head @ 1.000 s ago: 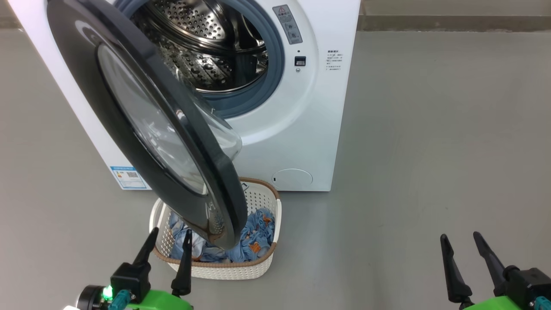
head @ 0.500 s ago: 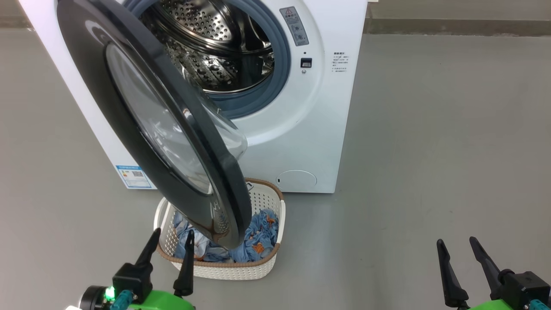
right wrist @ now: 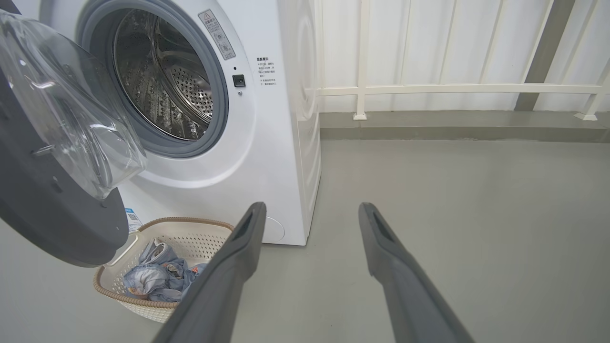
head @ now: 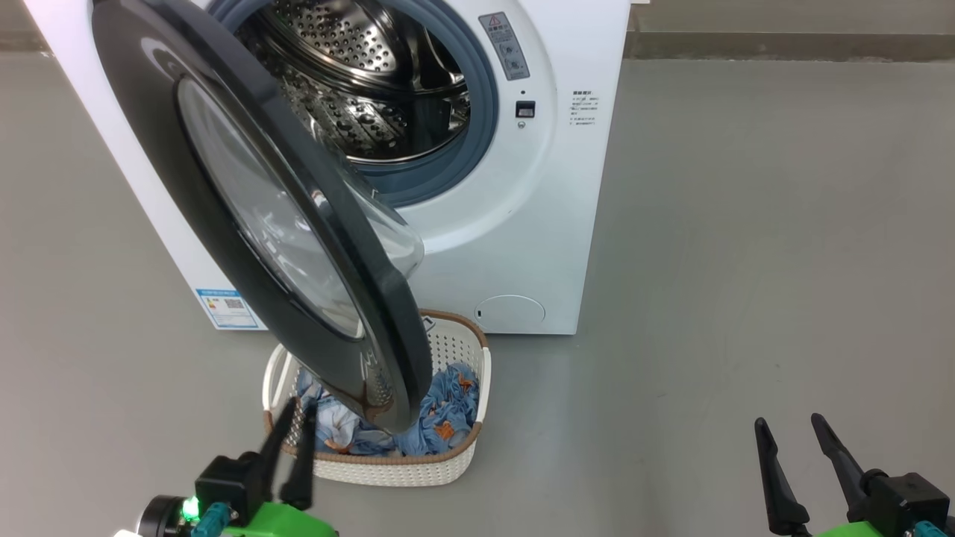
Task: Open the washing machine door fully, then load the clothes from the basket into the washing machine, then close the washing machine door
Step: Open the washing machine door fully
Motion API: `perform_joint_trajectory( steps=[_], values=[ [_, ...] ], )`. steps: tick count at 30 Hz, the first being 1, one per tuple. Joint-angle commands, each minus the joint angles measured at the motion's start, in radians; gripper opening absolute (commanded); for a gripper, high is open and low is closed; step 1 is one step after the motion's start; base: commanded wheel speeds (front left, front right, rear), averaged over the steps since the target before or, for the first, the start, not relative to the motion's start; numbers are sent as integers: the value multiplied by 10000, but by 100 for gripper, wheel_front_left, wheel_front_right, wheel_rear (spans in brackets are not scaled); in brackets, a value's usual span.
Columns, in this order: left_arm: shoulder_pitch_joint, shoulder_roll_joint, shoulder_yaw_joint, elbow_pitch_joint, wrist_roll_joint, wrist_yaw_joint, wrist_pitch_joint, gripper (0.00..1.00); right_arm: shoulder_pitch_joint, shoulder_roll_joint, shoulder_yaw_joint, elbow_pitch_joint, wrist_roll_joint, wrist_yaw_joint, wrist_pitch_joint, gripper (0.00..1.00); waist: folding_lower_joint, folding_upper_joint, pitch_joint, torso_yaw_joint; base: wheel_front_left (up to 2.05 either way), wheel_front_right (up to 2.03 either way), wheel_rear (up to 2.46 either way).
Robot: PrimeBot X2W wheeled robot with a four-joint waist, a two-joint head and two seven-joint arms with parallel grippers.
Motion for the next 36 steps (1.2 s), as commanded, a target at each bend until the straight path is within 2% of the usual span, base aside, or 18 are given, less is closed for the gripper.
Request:
perform_joint_trajectory(
  steps=[1,19,29,36],
  values=[
    [-283,120,300,-174,7,-18,-80,0,-119,-88,315,-214,-54,88,-83,100,0,0,-3,-16,0,0,0],
    [-1016,228,572,-462,23,21,-80,0,-170,-84,514,-132,-79,88,-140,100,0,0,-32,-231,0,0,0],
    [-2727,537,1270,-2078,203,434,-80,0,-79,-84,551,-200,-107,88,-140,100,0,0,-51,-328,0,0,0],
    [-3994,295,723,-3353,486,447,42,0,-9,-84,598,-262,-57,88,-155,100,0,0,-58,-448,0,0,0]
  ],
)
